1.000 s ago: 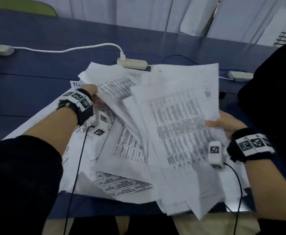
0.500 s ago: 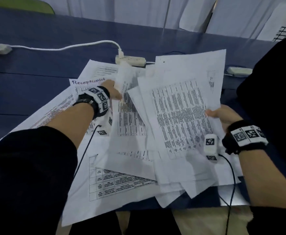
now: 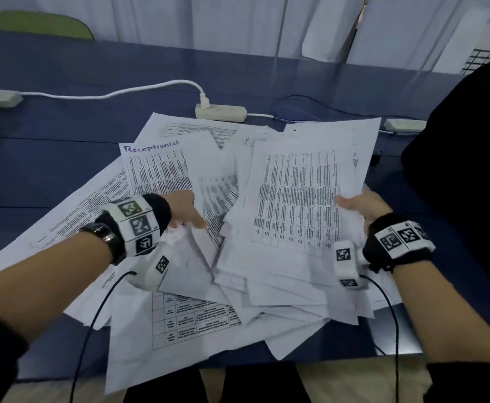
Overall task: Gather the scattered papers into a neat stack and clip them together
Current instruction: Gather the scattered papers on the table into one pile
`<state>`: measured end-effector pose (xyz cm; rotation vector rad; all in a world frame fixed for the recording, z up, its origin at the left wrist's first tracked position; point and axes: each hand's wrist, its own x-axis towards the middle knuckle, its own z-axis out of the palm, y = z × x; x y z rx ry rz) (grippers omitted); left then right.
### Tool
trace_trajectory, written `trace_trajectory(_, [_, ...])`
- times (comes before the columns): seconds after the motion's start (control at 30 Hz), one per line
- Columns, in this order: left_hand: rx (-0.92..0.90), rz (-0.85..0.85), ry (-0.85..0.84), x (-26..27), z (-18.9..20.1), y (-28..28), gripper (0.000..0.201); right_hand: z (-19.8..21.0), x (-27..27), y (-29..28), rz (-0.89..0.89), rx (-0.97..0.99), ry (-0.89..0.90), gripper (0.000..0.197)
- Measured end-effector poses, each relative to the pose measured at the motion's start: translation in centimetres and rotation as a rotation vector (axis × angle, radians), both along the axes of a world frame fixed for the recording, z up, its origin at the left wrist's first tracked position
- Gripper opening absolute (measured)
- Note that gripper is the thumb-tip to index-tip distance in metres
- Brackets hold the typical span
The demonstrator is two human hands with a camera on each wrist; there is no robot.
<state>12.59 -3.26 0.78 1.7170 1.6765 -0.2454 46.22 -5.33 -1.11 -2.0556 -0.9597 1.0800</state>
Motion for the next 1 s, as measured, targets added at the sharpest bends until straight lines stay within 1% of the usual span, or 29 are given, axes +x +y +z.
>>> trace_trajectory(0.07, [0.126, 0.055, -0.089, 0.5, 0.0, 0.8, 0.026, 0.3, -0.9, -0.4, 0.069, -0.060, -0.005, 0.063])
trace_trajectory(0.1, [0.149, 0.103, -0.159, 0.7, 0.0, 1.3, 0.028, 0.2, -1.0, -0.4, 0.095, -0.063, -0.006, 0.062])
trace_trajectory(0.17, [0.176, 0.201, -0.263, 0.9, -0.3, 2.6, 0.040, -0.2, -1.1, -0.4, 0.129, -0.044, -0.026, 0.054])
trace_trajectory(0.23, [0.199, 0.261, -0.321, 1.2, -0.8, 3.2, 0.040, 0.0, -1.4, -0.5, 0.125, -0.034, -0.026, 0.049])
trace_trajectory(0.27, [0.200, 0.285, -0.344, 1.5, -0.9, 3.2, 0.040, 0.3, -1.9, -0.8, 0.123, -0.023, -0.025, 0.049])
trace_trajectory(0.37, [0.205, 0.385, -0.425, 1.8, -1.4, 3.1, 0.040, 0.8, -2.6, -1.4, 0.199, -0.036, -0.005, 0.065])
trace_trajectory(0.43, [0.278, 0.495, -0.495, 1.3, -2.0, 3.4, 0.037, 0.2, -1.9, -1.2, 0.172, -0.005, 0.052, 0.058])
trace_trajectory(0.47, [0.303, 0.545, -0.504, 0.9, -2.2, 3.6, 0.045, 0.1, -1.8, -1.4, 0.122, 0.014, 0.091, 0.059])
trace_trajectory(0.5, [0.287, 0.577, -0.478, 0.5, -2.2, 3.5, 0.054, 0.0, -1.8, -1.6, 0.074, 0.026, 0.141, 0.065])
trace_trajectory(0.53, [0.249, 0.609, -0.486, 0.2, -2.3, 3.7, 0.063, -0.4, -1.6, -1.5, 0.040, 0.047, 0.194, 0.070])
trace_trajectory(0.57, [0.172, 0.639, -0.548, 0.2, -2.1, 3.5, 0.072, -1.1, -1.2, -1.3, 0.023, 0.064, 0.218, 0.074])
trace_trajectory(0.6, [0.068, 0.683, -0.635, 0.2, -2.0, 3.6, 0.082, -1.9, -0.8, -0.8, 0.012, 0.085, 0.275, 0.082])
trace_trajectory(0.63, [-0.016, 0.687, -0.691, 0.3, -1.9, 3.4, 0.096, -1.8, -0.9, -0.7, 0.019, 0.083, 0.317, 0.097])
trace_trajectory(0.67, [-0.079, 0.650, -0.738, 0.3, -2.1, 3.6, 0.106, -0.9, -2.0, -1.2, 0.026, 0.092, 0.362, 0.105])
trace_trajectory(0.7, [-0.120, 0.594, -0.786, 0.4, -2.2, 3.4, 0.105, -0.6, -2.5, -1.3, 0.031, 0.119, 0.391, 0.099])
trace_trajectory(0.73, [-0.109, 0.561, -0.855, 0.6, -2.0, 3.1, 0.092, -0.4, -2.9, -1.5, 0.038, 0.149, 0.414, 0.083])
trace_trajectory(0.77, [-0.058, 0.564, -0.926, 0.7, -1.6, 2.8, 0.069, -0.1, -3.2, -1.6, 0.032, 0.170, 0.448, 0.073])
trace_trajectory(0.8, [-0.025, 0.580, -1.031, 0.8, -1.4, 2.6, 0.048, 0.2, -3.5, -1.8, 0.018, 0.183, 0.474, 0.075])
trace_trajectory(0.83, [-0.019, 0.593, -1.122, 0.7, -1.3, 2.3, 0.038, 0.2, -3.6, -1.9, 0.005, 0.208, 0.505, 0.083])
trace_trajectory(0.87, [-0.011, 0.609, -1.217, 0.5, -1.4, 2.4, 0.037, 0.4, -3.9, -1.9, 0.018, 0.241, 0.543, 0.085])
trace_trajectory(0.9, [-0.038, 0.605, -1.301, 0.5, -1.1, 2.1, 0.037, 0.4, -4.0, -1.7, 0.031, 0.271, 0.570, 0.077])
trace_trajectory(0.93, [-0.056, 0.615, -1.360, 0.5, -0.8, 1.9, 0.036, 0.7, -4.5, -1.8, 0.037, 0.283, 0.574, 0.062])
trace_trajectory(0.97, [-0.074, 0.596, -1.369, 0.5, -0.4, 1.6, 0.036, 1.1, -5.2, -1.8, 0.047, 0.305, 0.553, 0.047])
trace_trajectory(1.0, [-0.085, 0.577, -1.355, 0.7, -0.3, 1.7, 0.037, 1.3, -5.6, -1.8, 0.064, 0.308, 0.495, 0.041])
